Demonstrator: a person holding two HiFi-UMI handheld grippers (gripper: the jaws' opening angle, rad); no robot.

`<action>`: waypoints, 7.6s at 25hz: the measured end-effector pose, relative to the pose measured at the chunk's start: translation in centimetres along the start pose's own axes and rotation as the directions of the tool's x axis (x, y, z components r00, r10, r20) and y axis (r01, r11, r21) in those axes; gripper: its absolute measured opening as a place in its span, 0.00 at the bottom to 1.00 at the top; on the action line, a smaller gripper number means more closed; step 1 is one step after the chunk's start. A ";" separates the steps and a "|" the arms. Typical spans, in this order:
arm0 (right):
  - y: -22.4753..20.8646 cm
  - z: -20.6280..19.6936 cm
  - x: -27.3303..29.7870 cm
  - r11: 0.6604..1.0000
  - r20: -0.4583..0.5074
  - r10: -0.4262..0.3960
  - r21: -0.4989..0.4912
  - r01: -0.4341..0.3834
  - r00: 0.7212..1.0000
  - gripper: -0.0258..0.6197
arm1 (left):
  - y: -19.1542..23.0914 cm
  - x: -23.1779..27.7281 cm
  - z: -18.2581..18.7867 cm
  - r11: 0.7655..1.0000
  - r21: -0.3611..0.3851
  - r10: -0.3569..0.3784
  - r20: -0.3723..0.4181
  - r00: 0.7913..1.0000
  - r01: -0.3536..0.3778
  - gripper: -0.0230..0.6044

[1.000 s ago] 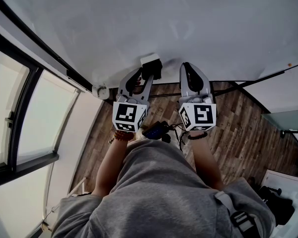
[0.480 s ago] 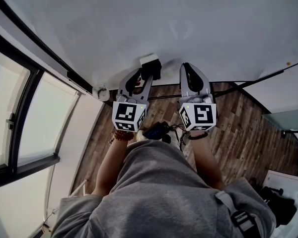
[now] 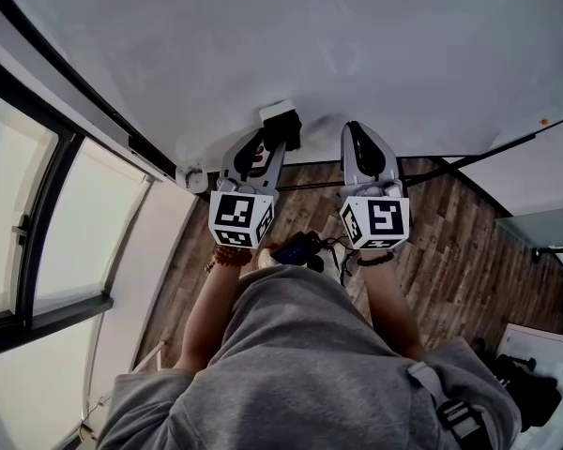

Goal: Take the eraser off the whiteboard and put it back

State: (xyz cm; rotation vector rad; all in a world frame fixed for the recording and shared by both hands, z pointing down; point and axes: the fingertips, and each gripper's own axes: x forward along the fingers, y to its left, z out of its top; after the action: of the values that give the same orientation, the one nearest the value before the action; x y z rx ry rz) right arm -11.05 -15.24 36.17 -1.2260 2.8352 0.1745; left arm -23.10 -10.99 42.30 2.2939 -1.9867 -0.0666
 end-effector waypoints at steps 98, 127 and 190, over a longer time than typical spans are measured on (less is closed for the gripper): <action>8.2 -0.7 -1.5 0.984 -0.021 0.176 -0.011 -0.176 0.984 0.09 | 0.7 -5.7 -0.5 0.988 0.078 0.130 0.010 0.991 -0.130 0.28; 10.5 -1.6 -2.0 0.985 -0.043 0.172 0.012 -0.172 0.984 0.09 | 1.0 -7.0 1.6 0.966 0.120 0.213 0.127 0.969 -0.228 0.10; 12.2 -2.6 -2.5 0.972 -0.043 0.235 0.006 -0.235 0.971 0.09 | 1.9 -7.1 -0.2 0.978 0.068 0.196 0.044 0.980 -0.199 0.05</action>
State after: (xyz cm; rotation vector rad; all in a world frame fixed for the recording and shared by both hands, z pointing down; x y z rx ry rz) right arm -18.24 -5.48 40.04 -0.8996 3.0113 0.1573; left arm -25.98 -4.27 42.40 2.1365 -2.2606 -0.0215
